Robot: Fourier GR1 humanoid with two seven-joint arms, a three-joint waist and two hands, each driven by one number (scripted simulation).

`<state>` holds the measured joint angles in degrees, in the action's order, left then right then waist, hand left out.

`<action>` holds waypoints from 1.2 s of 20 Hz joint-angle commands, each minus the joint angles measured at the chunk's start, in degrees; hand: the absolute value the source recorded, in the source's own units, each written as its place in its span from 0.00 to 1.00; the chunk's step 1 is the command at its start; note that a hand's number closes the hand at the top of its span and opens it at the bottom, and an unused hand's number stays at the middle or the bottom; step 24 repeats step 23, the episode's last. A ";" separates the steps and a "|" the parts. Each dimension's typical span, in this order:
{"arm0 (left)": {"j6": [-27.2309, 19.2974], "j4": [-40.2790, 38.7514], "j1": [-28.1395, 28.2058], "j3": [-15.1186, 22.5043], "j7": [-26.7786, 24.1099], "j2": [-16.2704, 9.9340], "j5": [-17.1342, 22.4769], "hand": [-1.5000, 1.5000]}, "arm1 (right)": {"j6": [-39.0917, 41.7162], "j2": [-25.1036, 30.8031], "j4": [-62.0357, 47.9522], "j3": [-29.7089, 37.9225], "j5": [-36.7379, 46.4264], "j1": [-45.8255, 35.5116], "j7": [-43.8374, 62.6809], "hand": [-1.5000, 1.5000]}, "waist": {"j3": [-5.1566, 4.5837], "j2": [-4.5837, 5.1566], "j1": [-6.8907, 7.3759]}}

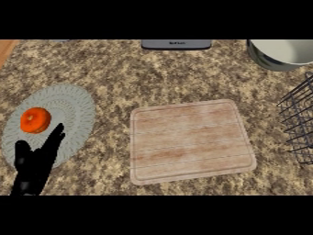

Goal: Pick the bell pepper from the cutting board and place it in the basket

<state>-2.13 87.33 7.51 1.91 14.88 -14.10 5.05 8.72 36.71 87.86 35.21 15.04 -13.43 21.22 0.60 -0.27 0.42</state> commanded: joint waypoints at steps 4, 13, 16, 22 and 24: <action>0.70 -3.61 1.68 -0.15 2.05 1.38 0.64 0.50 | -0.64 2.68 -4.21 0.04 3.95 3.86 -10.16 0.00 | -0.58 0.31 -0.43; 1.71 -6.27 0.53 -1.41 0.98 1.57 0.19 0.50 | 0.15 5.74 -10.78 7.87 -3.45 0.12 -11.88 0.00 | -0.62 0.23 -0.70; 0.31 -6.85 0.39 -0.88 0.46 2.52 -1.35 0.50 | 3.07 9.33 -14.65 13.58 -7.77 0.69 -12.08 0.00 | -0.61 0.22 -1.11; 1.46 -4.59 1.36 -1.37 1.24 1.72 -1.10 0.50 | 3.58 12.33 -18.75 19.57 -7.81 6.92 -13.95 0.00 | -0.61 0.21 -1.10; 2.47 -3.46 0.71 -2.60 2.58 0.60 0.41 0.50 | 6.45 16.26 -26.70 23.06 -10.23 6.71 -18.40 0.00 | -0.53 0.27 -1.03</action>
